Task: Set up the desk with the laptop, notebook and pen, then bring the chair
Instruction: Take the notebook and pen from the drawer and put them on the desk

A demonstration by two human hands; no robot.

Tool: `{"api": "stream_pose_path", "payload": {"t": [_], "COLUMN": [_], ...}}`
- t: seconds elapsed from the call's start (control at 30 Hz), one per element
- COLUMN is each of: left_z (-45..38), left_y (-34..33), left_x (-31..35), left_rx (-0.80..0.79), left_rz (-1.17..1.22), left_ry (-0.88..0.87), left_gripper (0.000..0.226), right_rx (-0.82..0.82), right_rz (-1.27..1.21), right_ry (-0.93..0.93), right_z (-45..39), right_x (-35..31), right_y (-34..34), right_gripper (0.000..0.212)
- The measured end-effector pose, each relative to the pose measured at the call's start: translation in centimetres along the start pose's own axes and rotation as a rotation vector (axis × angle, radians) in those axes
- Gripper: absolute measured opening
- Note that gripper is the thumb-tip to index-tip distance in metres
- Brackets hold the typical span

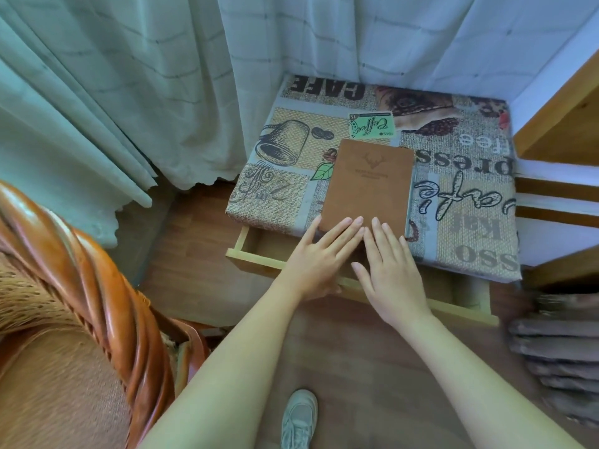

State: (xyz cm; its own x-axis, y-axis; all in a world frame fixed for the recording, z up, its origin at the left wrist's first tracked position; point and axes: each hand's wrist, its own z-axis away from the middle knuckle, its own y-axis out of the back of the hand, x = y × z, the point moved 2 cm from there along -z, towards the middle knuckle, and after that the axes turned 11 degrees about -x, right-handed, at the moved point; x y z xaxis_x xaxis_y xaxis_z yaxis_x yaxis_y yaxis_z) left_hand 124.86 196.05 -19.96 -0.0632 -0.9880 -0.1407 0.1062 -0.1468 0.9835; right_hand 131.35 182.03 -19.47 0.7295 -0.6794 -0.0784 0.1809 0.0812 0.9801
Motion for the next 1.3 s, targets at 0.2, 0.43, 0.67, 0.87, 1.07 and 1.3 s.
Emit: {"api": "stream_pose_path", "payload": {"t": [0.2,0.43,0.67,0.87,1.07,1.3], "left_z": [-3.2,-5.6,-5.0,-6.4,-8.5,-9.9], "left_y": [-0.9,-0.2,2.7,3.7,3.8,3.7], "left_x": [-0.2,0.1,-2.7,-5.5,-6.8,-7.8], "left_rx": [0.217,0.439,0.253,-0.059,0.012,-0.016], "left_rz": [0.003,-0.101,0.176,0.750,1.208,1.718], "left_ry": [-0.021,-0.019,-0.025,0.509,0.519,0.642], "left_gripper": [0.052,0.017,0.049,0.096,0.094,0.092], "right_rx": [0.033,0.099,0.254,0.280,0.191,0.041], "right_rz": [-0.073,-0.190,-0.453,-0.992,-1.102,-1.116], "right_ry": [-0.006,0.001,-0.209,-0.572,-0.712,-0.753], "right_z": [-0.2,-0.4,-1.8,-5.2,-7.9,-9.6], "right_x": [0.5,1.2,4.1,6.6,7.4,7.3], "right_y": [-0.2,0.4,2.4,3.6,4.7,5.8], "right_gripper": [0.064,0.060,0.040,0.045,0.054,0.062]}}
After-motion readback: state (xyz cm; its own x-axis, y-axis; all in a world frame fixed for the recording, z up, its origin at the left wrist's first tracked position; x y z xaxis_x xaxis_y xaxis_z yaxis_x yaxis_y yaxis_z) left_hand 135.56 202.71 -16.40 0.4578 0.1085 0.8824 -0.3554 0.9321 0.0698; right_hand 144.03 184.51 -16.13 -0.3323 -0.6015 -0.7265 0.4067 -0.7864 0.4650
